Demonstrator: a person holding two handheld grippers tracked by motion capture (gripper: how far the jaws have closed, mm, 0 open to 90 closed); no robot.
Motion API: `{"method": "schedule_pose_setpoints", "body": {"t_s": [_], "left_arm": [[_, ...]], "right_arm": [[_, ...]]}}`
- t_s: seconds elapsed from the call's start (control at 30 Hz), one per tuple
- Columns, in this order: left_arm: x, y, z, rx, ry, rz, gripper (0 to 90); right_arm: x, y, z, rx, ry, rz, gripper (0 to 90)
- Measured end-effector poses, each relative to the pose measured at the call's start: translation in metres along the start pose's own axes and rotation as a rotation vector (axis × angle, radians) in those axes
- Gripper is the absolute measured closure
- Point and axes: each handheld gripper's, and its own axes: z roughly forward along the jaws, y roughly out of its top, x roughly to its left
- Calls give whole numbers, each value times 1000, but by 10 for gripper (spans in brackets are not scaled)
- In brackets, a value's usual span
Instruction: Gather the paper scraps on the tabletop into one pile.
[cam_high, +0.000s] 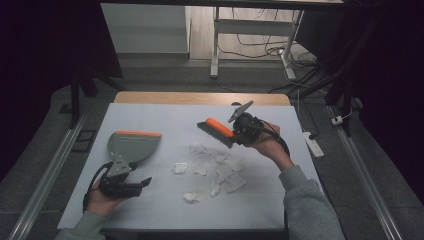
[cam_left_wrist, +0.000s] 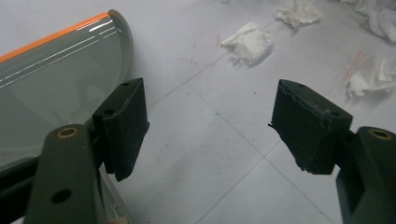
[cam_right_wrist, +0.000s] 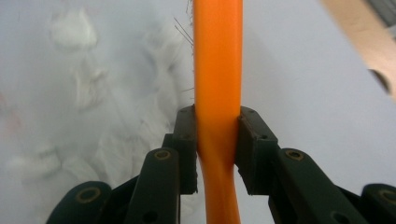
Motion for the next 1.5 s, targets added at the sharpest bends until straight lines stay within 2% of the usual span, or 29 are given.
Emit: {"method": "schedule_pose_setpoints", "body": {"t_s": [0.07,0.17,0.27,0.4,0.53,0.63,0.67,0.73,0.8,0.83,0.9,1.0,1.13,1.27,1.37,1.43,1.5], "left_arm": [[0,0,1,0,0,0,282],[0,0,2,4,-2,0,281],[0,-1,2,3,-1,0,281],[1,-2,1,0,-3,-4,282],[2,-2,2,0,-4,-6,281],[1,-2,2,3,-4,1,282],[1,-2,3,4,-5,5,282],[0,-2,3,2,-5,7,282],[0,-3,3,2,-6,9,282],[0,-3,3,2,-6,8,282],[-1,-3,3,3,-7,9,282],[-2,-2,3,6,-9,18,282],[-5,-1,5,9,-12,25,282],[-5,0,4,11,-10,28,282],[-5,0,4,8,-8,25,282],[-4,-1,3,8,-6,22,282],[-3,-1,4,7,-5,20,282]], "right_arm": [[-2,5,-4,-30,-16,49,713],[-1,17,2,-69,-8,112,713],[1,33,17,-109,44,191,713],[7,57,48,-123,132,305,714],[14,75,83,-86,199,368,713],[16,78,103,-59,223,416,713],[15,77,108,-46,235,447,714],[13,71,114,-9,241,478,714],[10,63,113,13,214,496,714],[8,58,110,23,228,520,714],[5,44,102,45,219,526,714],[8,23,86,64,240,554,714],[19,7,59,65,249,505,714],[23,9,30,-32,202,450,714],[26,17,14,-103,221,430,714],[32,24,9,-124,236,400,713],[40,30,9,-122,254,379,713]]}}
